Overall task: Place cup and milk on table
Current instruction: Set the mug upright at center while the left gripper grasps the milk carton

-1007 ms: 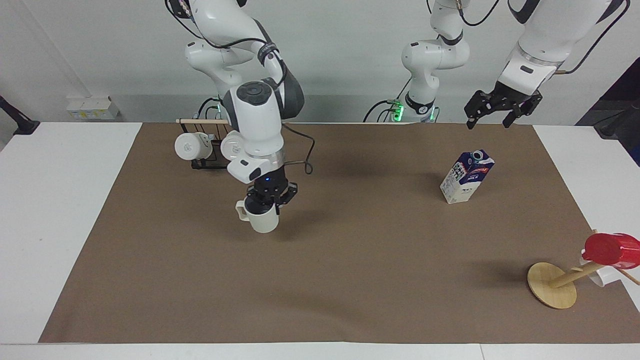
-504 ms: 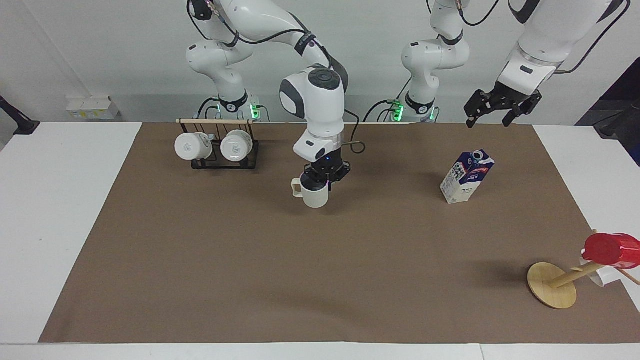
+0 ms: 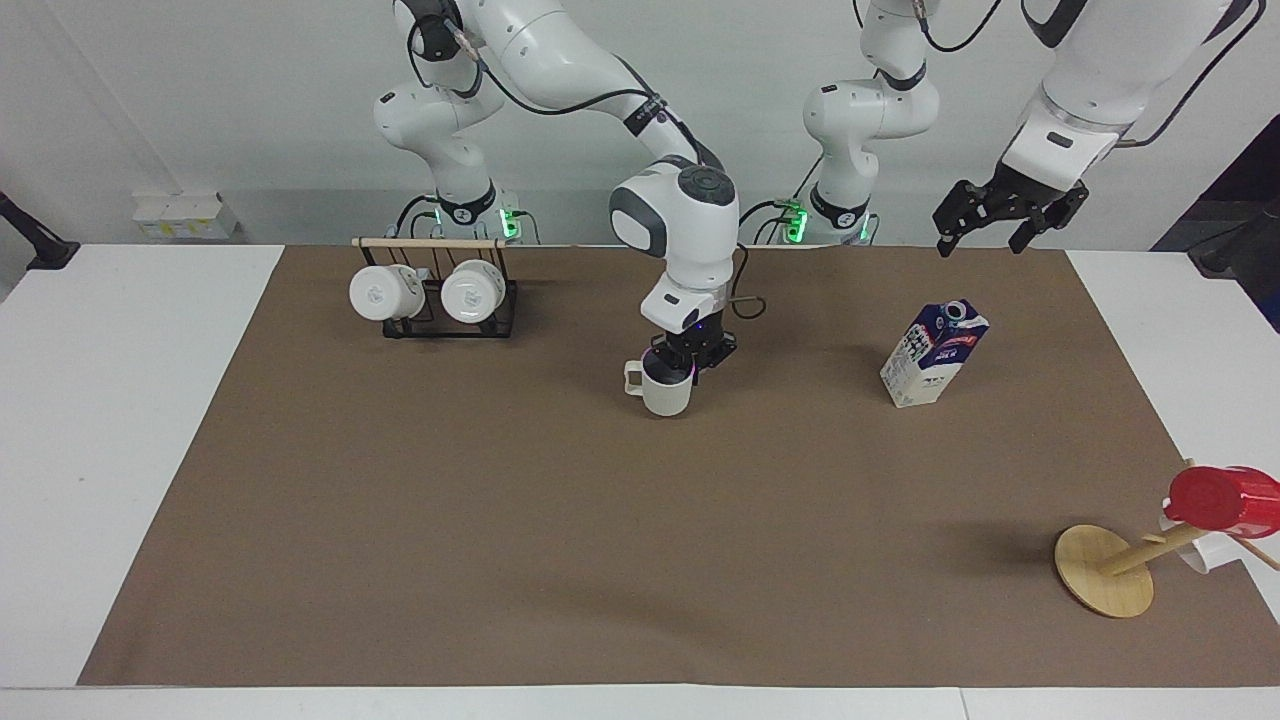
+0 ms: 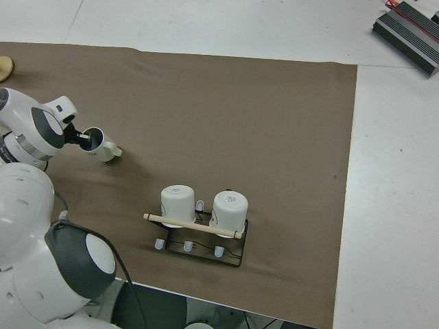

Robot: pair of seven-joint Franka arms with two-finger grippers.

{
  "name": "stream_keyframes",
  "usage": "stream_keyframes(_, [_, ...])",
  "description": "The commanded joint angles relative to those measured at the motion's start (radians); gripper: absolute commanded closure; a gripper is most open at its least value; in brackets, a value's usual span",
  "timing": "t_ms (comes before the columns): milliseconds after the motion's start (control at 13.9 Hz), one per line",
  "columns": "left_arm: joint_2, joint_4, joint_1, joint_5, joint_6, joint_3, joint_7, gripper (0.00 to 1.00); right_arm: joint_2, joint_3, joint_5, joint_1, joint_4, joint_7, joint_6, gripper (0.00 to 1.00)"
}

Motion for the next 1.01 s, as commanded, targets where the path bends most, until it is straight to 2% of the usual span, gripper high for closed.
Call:
stream_keyframes(0, [-0.044, -0.05, 0.006, 0.0, -0.014, -0.003, 0.012, 0.0, 0.013, 0.0, -0.039, -0.002, 0.001, 0.046, 0.029, 1.0])
stream_keyframes(216, [-0.093, -0.125, 0.004, 0.003, 0.006, -0.003, 0.01, 0.0, 0.026, -0.002, -0.042, 0.015, -0.009, 0.048, 0.035, 1.0])
stream_keyframes(288, [-0.117, -0.162, -0.001, 0.003, 0.024, -0.003, 0.01, 0.0, 0.026, -0.002, -0.043, 0.013, -0.007, 0.049, 0.04, 0.92])
stream_keyframes(360, [-0.149, -0.212, -0.004, 0.004, 0.056, -0.004, 0.01, 0.0, 0.026, -0.003, -0.042, 0.016, -0.003, 0.051, 0.038, 0.77])
stream_keyframes(432, [-0.188, -0.27, -0.005, 0.004, 0.094, -0.006, 0.01, 0.0, 0.025, -0.003, -0.046, 0.018, -0.001, 0.052, 0.041, 0.43])
stream_keyframes(504, [-0.235, -0.338, -0.005, 0.004, 0.137, -0.006, 0.01, 0.0, 0.017, -0.008, -0.053, 0.018, 0.002, 0.055, 0.04, 0.35])
stream_keyframes(576, [-0.284, -0.407, -0.005, 0.004, 0.179, -0.006, 0.01, 0.0, -0.003, -0.008, -0.053, 0.01, 0.005, 0.056, 0.03, 0.13])
stream_keyframes(647, [-0.329, -0.467, -0.005, 0.004, 0.22, -0.006, 0.01, 0.0, -0.024, -0.008, -0.051, 0.009, 0.007, 0.056, 0.029, 0.11])
stream_keyframes(719, [-0.355, -0.507, -0.005, 0.004, 0.254, -0.006, 0.01, 0.0, -0.042, -0.009, -0.05, 0.006, 0.005, 0.057, 0.024, 0.02])
stream_keyframes(935, [-0.375, -0.544, -0.001, 0.004, 0.305, -0.006, 0.013, 0.0, -0.148, -0.015, -0.036, -0.057, -0.007, 0.054, -0.047, 0.02])
